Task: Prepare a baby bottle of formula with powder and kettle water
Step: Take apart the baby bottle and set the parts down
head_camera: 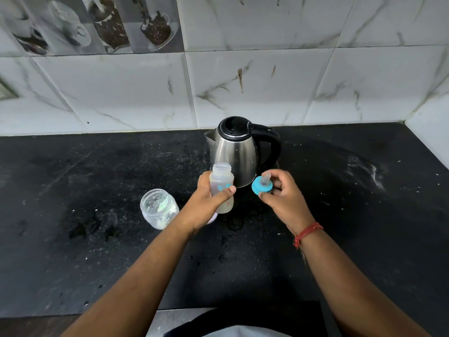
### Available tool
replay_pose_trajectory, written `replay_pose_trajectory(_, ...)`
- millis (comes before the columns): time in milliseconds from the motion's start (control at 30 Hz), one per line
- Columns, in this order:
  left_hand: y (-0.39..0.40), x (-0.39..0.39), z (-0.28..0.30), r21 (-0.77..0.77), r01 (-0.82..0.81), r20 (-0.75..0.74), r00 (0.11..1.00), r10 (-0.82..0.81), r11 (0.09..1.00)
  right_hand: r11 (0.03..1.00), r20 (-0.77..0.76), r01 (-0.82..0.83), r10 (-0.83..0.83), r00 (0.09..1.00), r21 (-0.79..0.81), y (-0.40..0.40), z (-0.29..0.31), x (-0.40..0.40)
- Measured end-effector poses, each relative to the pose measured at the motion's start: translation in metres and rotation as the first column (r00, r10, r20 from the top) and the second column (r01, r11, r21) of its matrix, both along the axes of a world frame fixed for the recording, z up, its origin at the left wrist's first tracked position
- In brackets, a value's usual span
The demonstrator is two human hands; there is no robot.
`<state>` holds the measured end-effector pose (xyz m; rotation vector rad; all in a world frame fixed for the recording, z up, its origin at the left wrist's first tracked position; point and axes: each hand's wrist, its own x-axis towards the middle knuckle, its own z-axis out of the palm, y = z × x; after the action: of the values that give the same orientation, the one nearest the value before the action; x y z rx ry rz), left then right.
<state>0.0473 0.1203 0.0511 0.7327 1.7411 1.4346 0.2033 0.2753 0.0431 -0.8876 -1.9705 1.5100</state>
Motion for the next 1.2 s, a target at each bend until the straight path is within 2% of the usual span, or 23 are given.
replay_pose_trajectory(133, 0.014, 0.0, -0.015, -0.03, -0.035, -0.146, 0.989, 0.03, 0.999, 0.988, 0.166, -0.013, -0.013, 0.986, 0.157, 0.006, -0.026, 0.006)
replay_pose_trajectory(200, 0.02, 0.0, -0.026, -0.063, -0.065, -0.161, 0.985, 0.054, 0.996, 0.967, 0.282, -0.053, -0.02, 0.959, 0.248, 0.009, -0.037, 0.006)
replay_pose_trajectory(300, 0.027, 0.006, -0.037, -0.111, -0.081, -0.213, 0.976, 0.056, 0.99, 0.873, 0.45, -0.192, -0.034, 0.892, 0.448, 0.013, -0.049, 0.005)
replay_pose_trajectory(367, 0.032, 0.011, -0.04, -0.128, -0.069, -0.243, 0.969, 0.036, 0.989, 0.8, 0.548, -0.292, -0.054, 0.835, 0.524, 0.016, -0.053, 0.002)
replay_pose_trajectory(467, 0.037, 0.014, -0.049, -0.164, -0.045, -0.284, 0.959, -0.003, 0.985, 0.713, 0.653, -0.406, -0.097, 0.751, 0.572, 0.019, -0.062, -0.003)
replay_pose_trajectory(567, 0.042, 0.014, -0.057, -0.2, -0.021, -0.319, 0.947, -0.045, 0.98, 0.638, 0.682, -0.461, -0.14, 0.718, 0.617, 0.021, -0.07, -0.005)
replay_pose_trajectory(667, 0.043, 0.012, -0.065, -0.24, -0.002, -0.345, 0.935, -0.083, 0.971, 0.636, 0.765, -0.542, -0.12, 0.633, 0.549, 0.022, -0.069, -0.007)
replay_pose_trajectory(767, 0.043, 0.011, -0.071, -0.267, 0.005, -0.34, 0.935, -0.099, 0.964, 0.637, 0.796, -0.572, -0.113, 0.595, 0.517, 0.023, -0.067, -0.009)
replay_pose_trajectory(1000, 0.036, 0.007, -0.075, -0.288, 0.024, -0.318, 0.941, -0.12, 0.957, 0.649, 0.797, -0.564, -0.11, 0.595, 0.511, 0.022, -0.061, -0.007)
replay_pose_trajectory(1100, 0.028, 0.003, -0.079, -0.277, -0.004, -0.316, 0.945, -0.088, 0.961, 0.668, 0.749, -0.505, -0.121, 0.651, 0.547, 0.019, -0.053, -0.007)
replay_pose_trajectory(1200, 0.016, 0.0, -0.072, -0.253, -0.046, -0.395, 0.917, -0.06, 0.966, 0.681, 0.658, -0.415, -0.131, 0.741, 0.603, 0.012, -0.042, -0.007)
